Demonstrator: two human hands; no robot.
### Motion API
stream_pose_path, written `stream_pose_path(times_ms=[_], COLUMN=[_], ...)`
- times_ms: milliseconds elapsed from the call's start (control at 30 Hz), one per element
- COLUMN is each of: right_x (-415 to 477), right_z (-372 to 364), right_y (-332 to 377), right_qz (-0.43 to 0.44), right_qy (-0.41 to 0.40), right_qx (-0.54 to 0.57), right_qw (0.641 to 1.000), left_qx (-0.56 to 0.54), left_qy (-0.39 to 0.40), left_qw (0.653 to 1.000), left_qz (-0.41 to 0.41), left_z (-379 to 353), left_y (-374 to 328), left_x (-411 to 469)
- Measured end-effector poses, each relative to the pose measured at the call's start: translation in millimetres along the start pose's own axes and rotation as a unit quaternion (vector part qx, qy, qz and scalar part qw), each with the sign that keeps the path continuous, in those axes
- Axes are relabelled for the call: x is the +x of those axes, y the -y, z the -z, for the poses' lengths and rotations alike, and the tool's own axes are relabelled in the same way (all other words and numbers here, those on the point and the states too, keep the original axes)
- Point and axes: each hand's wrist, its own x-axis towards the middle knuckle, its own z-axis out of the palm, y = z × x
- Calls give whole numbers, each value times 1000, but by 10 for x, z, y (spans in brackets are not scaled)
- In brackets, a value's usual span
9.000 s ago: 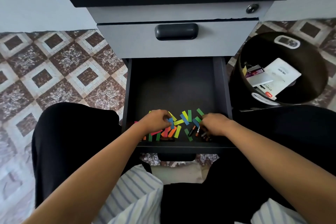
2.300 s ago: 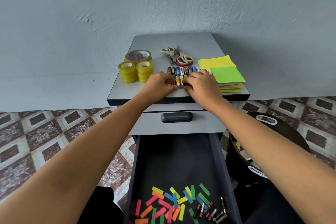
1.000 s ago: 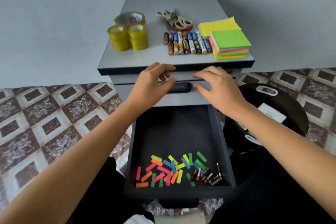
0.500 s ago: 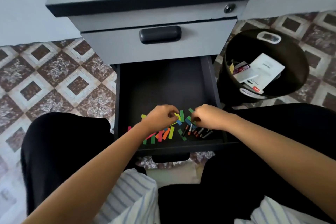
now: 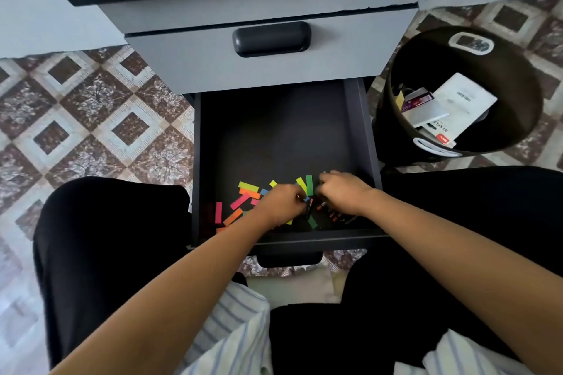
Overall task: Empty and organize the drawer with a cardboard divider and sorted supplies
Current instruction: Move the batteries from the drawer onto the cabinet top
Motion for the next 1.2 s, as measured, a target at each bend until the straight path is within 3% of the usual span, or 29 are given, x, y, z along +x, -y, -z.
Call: stream_pose_path(times_ms=[200, 367, 700, 900, 1033, 1200], right_x=[-13, -5, 26, 26, -3, -50], right_z=[152, 190, 20, 62, 104, 305], right_y=[-217, -288, -164, -109, -117, -191], right_qz=[-40, -39, -24, -34, -35, -67], right_qy=[-27, 21, 117, 137, 128, 47], right_qx=[76, 93, 34, 33, 41, 64], right_qw=[996, 995, 992, 989, 990, 995], left_qx=[68, 104, -37, -48, -54, -19], left_qy=[6, 14, -19, -3, 7, 29], left_qw=[997, 994, 998, 999, 998, 999], left_qz=[32, 43, 36, 21, 19, 4], left_z=[-208, -256, -9, -36, -110, -171], left_y=[-208, -168, 77, 54, -2, -119], left_x=[188, 223, 220, 199, 235, 270])
